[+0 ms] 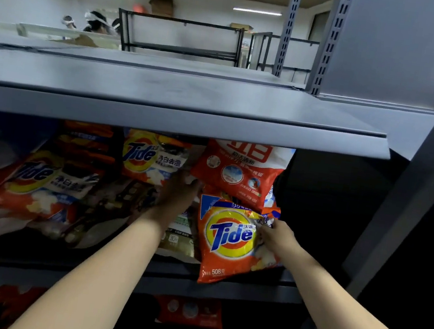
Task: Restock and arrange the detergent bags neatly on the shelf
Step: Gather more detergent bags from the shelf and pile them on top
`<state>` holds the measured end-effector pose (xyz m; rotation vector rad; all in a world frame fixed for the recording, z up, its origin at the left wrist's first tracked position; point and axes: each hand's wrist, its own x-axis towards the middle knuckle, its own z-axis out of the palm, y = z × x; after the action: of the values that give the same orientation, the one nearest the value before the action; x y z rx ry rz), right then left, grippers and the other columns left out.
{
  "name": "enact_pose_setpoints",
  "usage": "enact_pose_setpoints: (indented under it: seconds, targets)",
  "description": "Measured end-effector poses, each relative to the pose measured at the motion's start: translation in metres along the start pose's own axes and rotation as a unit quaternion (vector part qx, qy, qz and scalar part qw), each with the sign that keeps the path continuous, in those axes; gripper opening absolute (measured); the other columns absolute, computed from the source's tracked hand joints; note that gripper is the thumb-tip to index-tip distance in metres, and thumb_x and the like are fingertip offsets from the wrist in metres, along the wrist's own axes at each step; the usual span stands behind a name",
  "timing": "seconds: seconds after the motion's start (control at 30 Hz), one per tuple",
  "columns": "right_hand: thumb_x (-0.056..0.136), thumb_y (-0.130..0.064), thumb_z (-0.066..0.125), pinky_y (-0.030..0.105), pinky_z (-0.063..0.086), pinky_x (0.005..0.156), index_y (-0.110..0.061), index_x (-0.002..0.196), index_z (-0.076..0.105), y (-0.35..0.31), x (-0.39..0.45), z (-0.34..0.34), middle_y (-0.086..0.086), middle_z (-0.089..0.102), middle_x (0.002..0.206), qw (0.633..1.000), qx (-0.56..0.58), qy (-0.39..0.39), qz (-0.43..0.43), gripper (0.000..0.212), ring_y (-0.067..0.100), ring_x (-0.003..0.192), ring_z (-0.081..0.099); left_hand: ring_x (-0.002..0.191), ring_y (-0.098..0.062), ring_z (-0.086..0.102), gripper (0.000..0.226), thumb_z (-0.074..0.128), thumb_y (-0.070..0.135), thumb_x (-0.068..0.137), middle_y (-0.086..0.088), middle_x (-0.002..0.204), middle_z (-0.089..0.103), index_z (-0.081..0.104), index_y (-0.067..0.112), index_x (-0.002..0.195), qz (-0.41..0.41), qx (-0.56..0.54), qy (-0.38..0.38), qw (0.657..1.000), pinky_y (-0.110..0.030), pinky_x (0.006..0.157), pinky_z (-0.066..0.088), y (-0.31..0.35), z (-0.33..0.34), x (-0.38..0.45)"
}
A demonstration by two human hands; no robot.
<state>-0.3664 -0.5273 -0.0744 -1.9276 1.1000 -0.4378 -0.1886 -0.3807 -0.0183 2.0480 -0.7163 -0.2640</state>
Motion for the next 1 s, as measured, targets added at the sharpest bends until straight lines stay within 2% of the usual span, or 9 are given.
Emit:
enact_pose_setpoints:
  seconds: [0.17,0.27,0.4,0.47,0.53,0.63,0.7,0.83,1.0]
  targets:
    - [0.094,-0.023,0.055,0.028,0.045,0.076,-0.008,0.101,0.063,0.018,0.0,-0.01,0.009,0.067,0.104,0.998,-0.068,0.015,-0.004,0.018,0.027,0.1,0.063,0.134,-0.03,0.036,0.059,0.044,0.042,0.097,-0.015,0.148,0.033,0.03,0.012,0.146,0.01,0.068,-0.009,0.998,-0.04,0.108,0.034,0.022,0.034,0.032]
    - [0.095,-0.023,0.054,0.027,0.044,0.076,-0.015,0.096,0.058,0.025,-0.002,-0.014,0.003,0.063,0.097,0.997,-0.07,0.027,-0.009,0.009,0.024,0.1,0.062,0.136,-0.03,0.031,0.071,0.045,0.055,0.092,-0.013,0.151,0.029,0.024,0.017,0.148,0.005,0.081,0.007,0.997,-0.045,0.11,0.029,0.017,0.045,0.057]
    - [0.094,-0.024,0.055,0.028,0.049,0.08,-0.014,0.109,0.061,0.03,0.002,-0.012,0.004,0.068,0.108,0.997,-0.067,0.03,0.001,0.019,0.021,0.096,0.064,0.136,-0.031,0.031,0.086,0.047,0.069,0.082,-0.011,0.151,0.029,0.024,0.02,0.148,-0.004,0.085,0.033,0.996,-0.045,0.111,0.027,0.014,0.052,0.071]
    - [0.093,-0.023,0.055,0.027,0.05,0.077,-0.015,0.108,0.061,0.031,0.007,-0.01,0.003,0.069,0.107,0.998,-0.062,0.025,0.012,0.018,0.019,0.092,0.065,0.132,-0.029,0.039,0.079,0.067,0.051,0.08,-0.008,0.146,0.039,0.034,0.018,0.143,-0.026,-0.061,0.009,0.998,-0.042,0.109,0.033,0.016,0.056,0.069]
    - [0.093,-0.024,0.057,0.027,0.051,0.078,-0.015,0.108,0.061,0.031,0.009,-0.009,0.003,0.069,0.106,0.998,-0.059,0.019,0.019,0.018,0.019,0.093,0.066,0.119,-0.027,0.053,0.063,0.078,0.038,0.074,-0.007,0.132,0.055,0.05,0.022,0.128,-0.041,-0.188,-0.001,0.981,-0.045,0.1,0.045,0.011,0.06,0.07]
    - [0.093,-0.024,0.058,0.031,0.054,0.082,-0.014,0.108,0.06,0.03,0.011,-0.006,0.004,0.069,0.107,0.998,-0.05,0.014,0.035,0.019,0.02,0.094,0.067,0.108,-0.03,0.059,0.031,0.062,0.037,0.083,-0.008,0.117,0.061,0.055,0.027,0.111,-0.049,-0.143,0.026,0.988,-0.047,0.093,0.049,0.005,0.059,0.073]
    - [0.093,-0.027,0.059,0.032,0.055,0.081,-0.013,0.106,0.06,0.03,0.011,-0.006,0.004,0.069,0.104,0.997,-0.062,0.017,0.047,0.019,0.02,0.092,0.067,0.104,-0.03,0.058,0.023,0.051,0.028,0.091,-0.011,0.115,0.061,0.055,0.018,0.111,-0.037,-0.075,0.087,0.993,-0.045,0.093,0.046,0.012,0.054,0.064]
    - [0.092,-0.03,0.056,0.028,0.053,0.073,-0.015,0.102,0.062,0.031,0.007,-0.008,0.002,0.07,0.099,0.995,-0.091,0.022,0.042,0.019,0.016,0.081,0.065,0.107,-0.031,0.055,0.027,0.043,0.017,0.098,-0.018,0.118,0.059,0.055,0.002,0.118,-0.033,-0.081,0.168,0.982,-0.03,0.084,0.039,0.027,0.05,0.036]
    - [0.093,-0.028,0.052,0.027,0.049,0.072,-0.017,0.105,0.06,0.031,-0.005,-0.007,0.002,0.068,0.102,0.995,-0.085,0.05,0.013,0.018,0.021,0.091,0.065,0.103,-0.034,0.058,0.038,0.034,0.025,0.102,-0.021,0.113,0.061,0.057,-0.004,0.113,-0.061,-0.087,0.226,0.968,-0.037,0.081,0.042,0.031,0.016,0.002]
